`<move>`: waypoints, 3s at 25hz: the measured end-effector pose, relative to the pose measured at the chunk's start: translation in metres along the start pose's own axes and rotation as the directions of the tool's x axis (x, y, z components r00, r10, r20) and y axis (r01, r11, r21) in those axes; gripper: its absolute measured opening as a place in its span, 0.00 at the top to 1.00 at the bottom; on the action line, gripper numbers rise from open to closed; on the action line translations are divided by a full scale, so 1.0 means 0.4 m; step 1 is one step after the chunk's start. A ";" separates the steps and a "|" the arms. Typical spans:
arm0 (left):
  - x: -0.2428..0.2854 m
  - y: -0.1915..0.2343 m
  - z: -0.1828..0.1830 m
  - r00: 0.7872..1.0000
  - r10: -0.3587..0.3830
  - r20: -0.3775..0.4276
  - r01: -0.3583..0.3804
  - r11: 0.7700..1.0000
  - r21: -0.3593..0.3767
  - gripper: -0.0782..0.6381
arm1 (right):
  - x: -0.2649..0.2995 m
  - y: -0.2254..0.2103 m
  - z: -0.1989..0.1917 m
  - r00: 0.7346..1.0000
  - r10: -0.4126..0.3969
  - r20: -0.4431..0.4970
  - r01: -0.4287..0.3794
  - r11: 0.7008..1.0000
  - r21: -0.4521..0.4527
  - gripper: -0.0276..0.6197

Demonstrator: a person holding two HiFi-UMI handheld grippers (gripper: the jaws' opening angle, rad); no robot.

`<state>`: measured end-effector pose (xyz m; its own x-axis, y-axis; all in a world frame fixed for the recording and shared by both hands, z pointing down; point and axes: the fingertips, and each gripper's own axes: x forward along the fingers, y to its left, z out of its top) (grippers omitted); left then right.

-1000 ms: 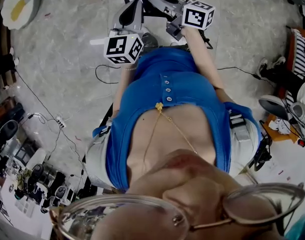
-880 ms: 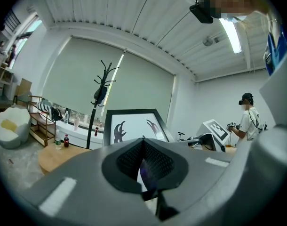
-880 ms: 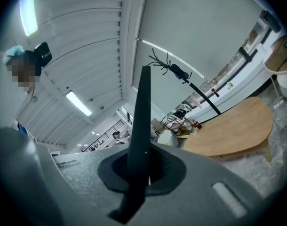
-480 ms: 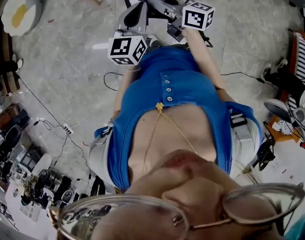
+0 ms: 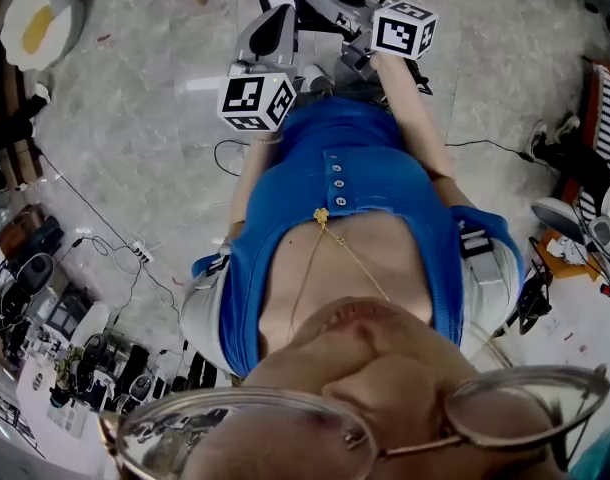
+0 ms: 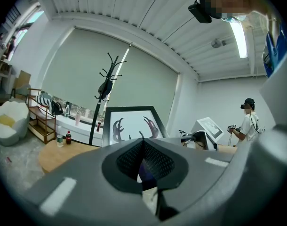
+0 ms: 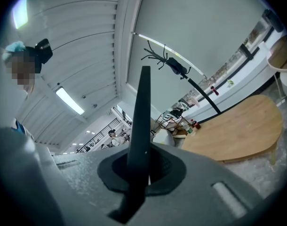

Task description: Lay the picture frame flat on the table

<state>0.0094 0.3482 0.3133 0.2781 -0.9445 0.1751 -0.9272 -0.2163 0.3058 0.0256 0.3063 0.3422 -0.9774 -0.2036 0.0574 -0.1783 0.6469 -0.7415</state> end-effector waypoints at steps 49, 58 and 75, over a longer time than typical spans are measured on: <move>0.801 0.386 0.188 0.985 0.137 -0.106 -0.132 0.990 0.053 0.89 | 0.384 -0.687 0.557 0.990 -0.050 -0.133 0.051 0.999 0.004 0.95; 0.865 0.581 0.231 0.982 -0.054 -0.182 0.067 0.996 0.065 0.89 | 0.547 -0.742 0.595 0.987 -0.160 -0.026 0.160 0.987 0.015 0.95; 0.947 0.730 0.128 0.935 -0.159 -0.316 0.180 0.983 0.040 0.89 | 0.665 -0.879 0.529 0.959 -0.283 -0.011 0.283 0.955 0.084 0.95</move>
<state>-0.1688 -0.0855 0.4208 0.4869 -0.7706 0.4113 -0.8710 -0.3929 0.2950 -0.1477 -0.1309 0.4769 -0.8880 -0.3706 0.2722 -0.4375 0.4988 -0.7482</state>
